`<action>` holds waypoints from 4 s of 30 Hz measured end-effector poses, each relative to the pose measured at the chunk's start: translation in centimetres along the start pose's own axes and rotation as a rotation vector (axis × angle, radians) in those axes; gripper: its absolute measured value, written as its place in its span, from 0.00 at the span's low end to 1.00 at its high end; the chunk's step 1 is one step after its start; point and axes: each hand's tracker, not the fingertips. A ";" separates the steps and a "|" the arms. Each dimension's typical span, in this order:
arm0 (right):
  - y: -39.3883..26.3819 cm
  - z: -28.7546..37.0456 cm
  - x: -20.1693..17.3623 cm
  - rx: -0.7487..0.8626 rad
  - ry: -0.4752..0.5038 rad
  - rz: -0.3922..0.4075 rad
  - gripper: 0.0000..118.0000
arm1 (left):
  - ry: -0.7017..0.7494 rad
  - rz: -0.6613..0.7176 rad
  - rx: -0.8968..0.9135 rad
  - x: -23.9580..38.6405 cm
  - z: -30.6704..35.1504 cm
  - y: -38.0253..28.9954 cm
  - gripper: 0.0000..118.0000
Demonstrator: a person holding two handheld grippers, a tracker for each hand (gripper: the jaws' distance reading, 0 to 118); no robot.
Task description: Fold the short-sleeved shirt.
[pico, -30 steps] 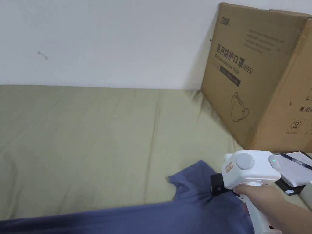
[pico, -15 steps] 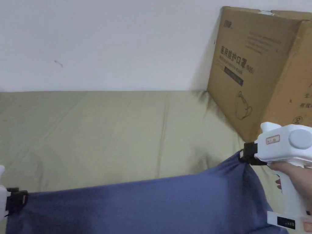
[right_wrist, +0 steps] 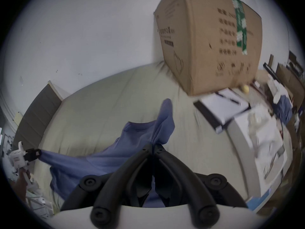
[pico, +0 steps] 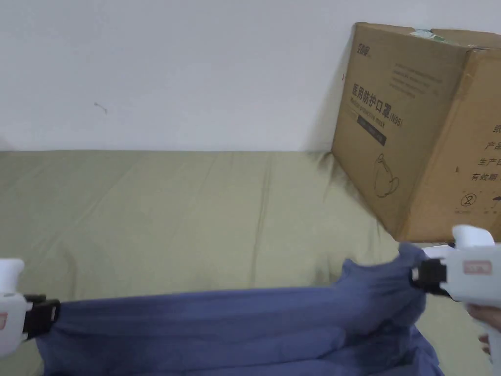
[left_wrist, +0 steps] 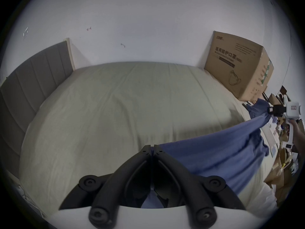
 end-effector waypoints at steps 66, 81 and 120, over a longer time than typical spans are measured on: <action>-15.5 16.1 -18.3 0.444 0.178 0.402 0.00 | -0.680 0.755 -0.206 -14.2 -1.3 -15.0 0.99; -16.0 13.3 -20.6 0.326 0.180 0.406 0.00 | -0.603 0.644 -0.311 -9.5 -8.9 -14.4 0.04; -16.4 15.7 -10.8 0.346 0.169 0.192 0.00 | -0.290 0.096 -0.332 13.6 -0.8 -0.5 0.97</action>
